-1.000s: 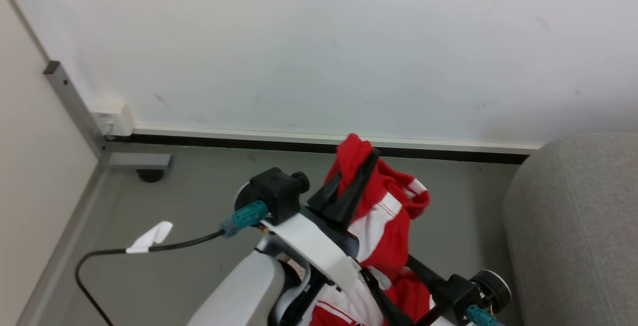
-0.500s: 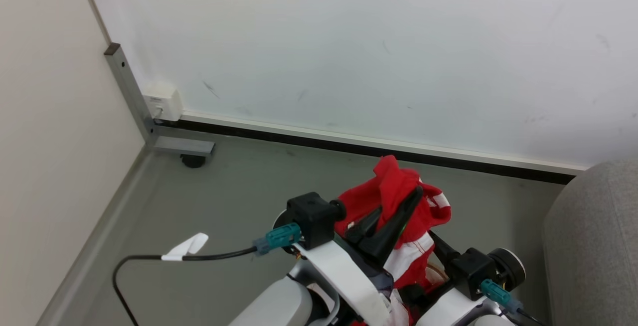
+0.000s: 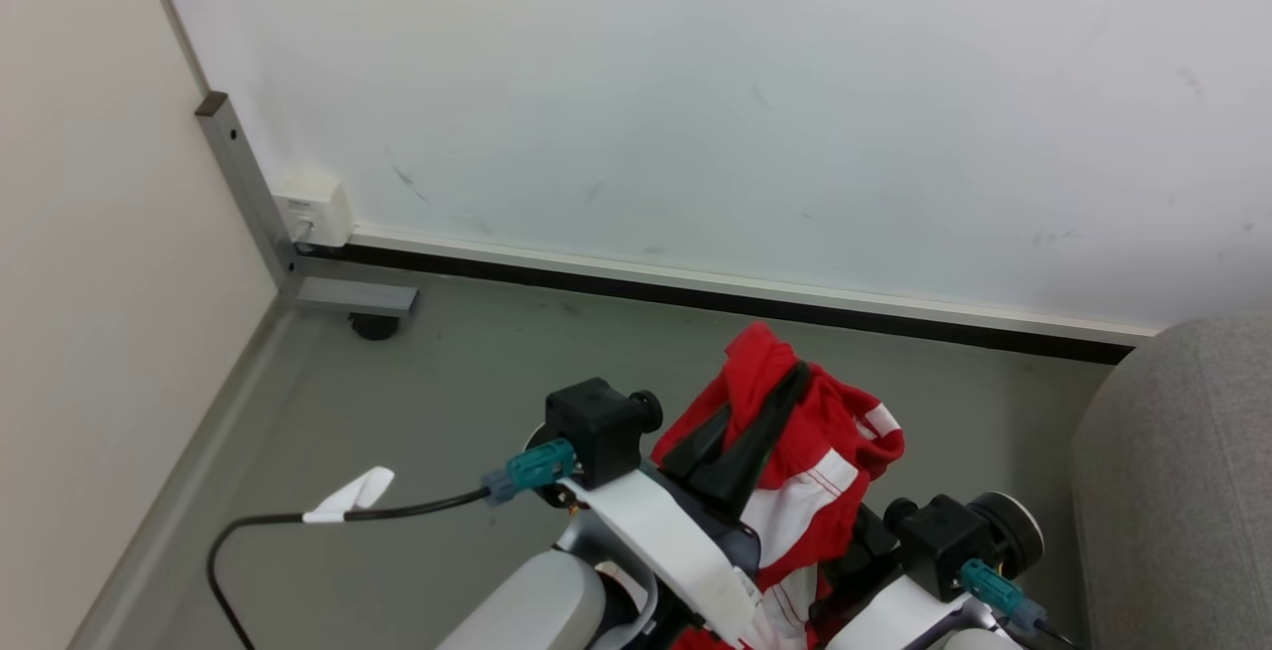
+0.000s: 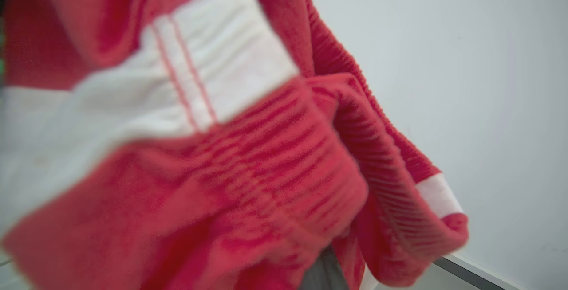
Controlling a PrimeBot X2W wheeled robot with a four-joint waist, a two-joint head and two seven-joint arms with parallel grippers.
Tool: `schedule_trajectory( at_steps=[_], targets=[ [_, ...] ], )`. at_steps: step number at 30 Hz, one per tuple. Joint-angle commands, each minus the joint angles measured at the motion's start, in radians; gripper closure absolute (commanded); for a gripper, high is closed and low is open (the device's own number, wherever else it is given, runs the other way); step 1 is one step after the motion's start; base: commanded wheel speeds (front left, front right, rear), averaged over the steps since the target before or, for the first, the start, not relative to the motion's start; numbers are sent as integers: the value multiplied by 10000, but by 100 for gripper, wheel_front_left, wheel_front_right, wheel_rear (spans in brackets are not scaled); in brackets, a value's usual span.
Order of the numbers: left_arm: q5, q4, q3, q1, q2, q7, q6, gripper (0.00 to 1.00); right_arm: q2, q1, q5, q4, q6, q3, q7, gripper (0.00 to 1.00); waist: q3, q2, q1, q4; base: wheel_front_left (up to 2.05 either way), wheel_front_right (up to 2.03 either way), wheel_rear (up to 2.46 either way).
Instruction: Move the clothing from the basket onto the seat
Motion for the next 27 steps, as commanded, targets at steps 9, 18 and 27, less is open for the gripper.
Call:
schedule_trajectory(
  at_steps=[9, 18, 27],
  targets=[
    [-126, 196, 110, -61, 149, -217, 90, 100, -49, 184, 127, -203, -21, -26, 6, 100, -11, 0, -1, -199, 0, 0, 0],
    [-75, 446, 187, 18, 228, -405, 228, 0, -169, 354, 240, -616, -21, -358, 6, 100, -7, 0, -1, -328, 0, 0, 0],
    [188, 380, -116, 207, 452, -739, 63, 0, -341, 501, 223, -1156, -21, -1105, 6, 100, 86, 0, -1, -996, 0, 0, 0]
  ],
)
